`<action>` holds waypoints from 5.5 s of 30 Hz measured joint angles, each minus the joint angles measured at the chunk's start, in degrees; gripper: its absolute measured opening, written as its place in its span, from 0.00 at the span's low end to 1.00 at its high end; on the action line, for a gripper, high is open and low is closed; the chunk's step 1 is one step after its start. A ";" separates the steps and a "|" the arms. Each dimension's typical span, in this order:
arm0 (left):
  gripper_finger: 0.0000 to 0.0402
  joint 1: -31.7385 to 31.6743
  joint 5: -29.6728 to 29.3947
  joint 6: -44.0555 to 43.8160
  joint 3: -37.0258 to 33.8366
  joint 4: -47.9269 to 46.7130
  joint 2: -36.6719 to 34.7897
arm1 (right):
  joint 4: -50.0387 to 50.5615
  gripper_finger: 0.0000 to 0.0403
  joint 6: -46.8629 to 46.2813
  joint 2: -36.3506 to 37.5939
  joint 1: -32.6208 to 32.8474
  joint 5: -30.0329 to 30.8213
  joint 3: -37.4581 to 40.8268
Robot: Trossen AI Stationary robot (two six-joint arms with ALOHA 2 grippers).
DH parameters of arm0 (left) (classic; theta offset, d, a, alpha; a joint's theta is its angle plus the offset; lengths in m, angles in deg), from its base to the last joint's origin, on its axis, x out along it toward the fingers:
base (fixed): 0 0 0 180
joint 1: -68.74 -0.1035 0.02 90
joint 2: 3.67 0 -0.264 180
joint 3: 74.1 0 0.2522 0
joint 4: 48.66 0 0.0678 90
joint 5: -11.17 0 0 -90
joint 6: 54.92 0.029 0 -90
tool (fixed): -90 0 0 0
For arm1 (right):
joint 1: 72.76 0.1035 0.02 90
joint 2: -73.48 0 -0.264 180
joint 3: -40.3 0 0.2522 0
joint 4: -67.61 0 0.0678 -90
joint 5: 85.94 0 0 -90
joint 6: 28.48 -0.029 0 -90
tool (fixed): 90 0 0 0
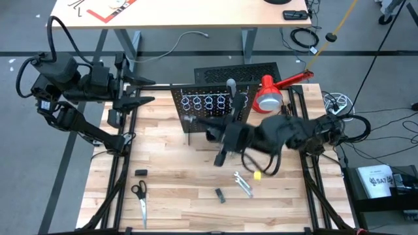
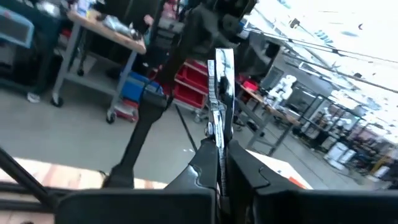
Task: Hang tools onto peg board
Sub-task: Hang the pliers on the pegboard
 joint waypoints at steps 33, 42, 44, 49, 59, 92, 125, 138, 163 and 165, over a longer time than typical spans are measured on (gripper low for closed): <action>0.07 -0.02 3.26 5.51 0.00 5.47 4.98 | 1.16 0.01 -3.56 1.69 -7.72 -11.61 0.00; 0.14 -0.06 5.96 5.88 0.01 6.49 7.26 | 1.19 0.01 -4.26 1.69 -8.35 -13.12 0.00; 0.14 -0.04 6.88 5.90 0.02 6.80 7.60 | 1.08 0.01 -4.28 1.69 -8.27 -13.23 0.00; 0.15 -0.07 6.94 5.91 0.02 8.87 8.12 | 0.87 0.01 -4.28 1.82 -8.35 -13.24 -0.04; 0.15 -0.02 7.04 5.95 0.06 10.09 9.34 | 0.46 0.01 -4.45 1.80 -8.52 -13.33 -0.04; 0.10 0.04 4.55 7.10 -0.09 11.89 10.36 | 1.48 0.02 -5.94 1.54 -8.88 -14.16 0.02; 0.10 -0.07 0.65 4.11 -0.02 11.66 10.10 | -5.74 0.38 6.42 1.65 -0.47 1.37 0.02; 0.10 -0.02 3.91 3.91 0.00 10.43 10.29 | -8.11 0.02 7.11 1.67 -2.43 1.77 0.02; 0.10 0.00 4.09 3.85 0.02 11.68 11.79 | -8.33 0.00 3.95 1.03 -5.39 -5.55 -0.07; 0.10 -0.14 4.04 3.85 0.02 11.66 11.98 | -8.01 0.00 3.72 1.02 -5.51 -5.53 -0.07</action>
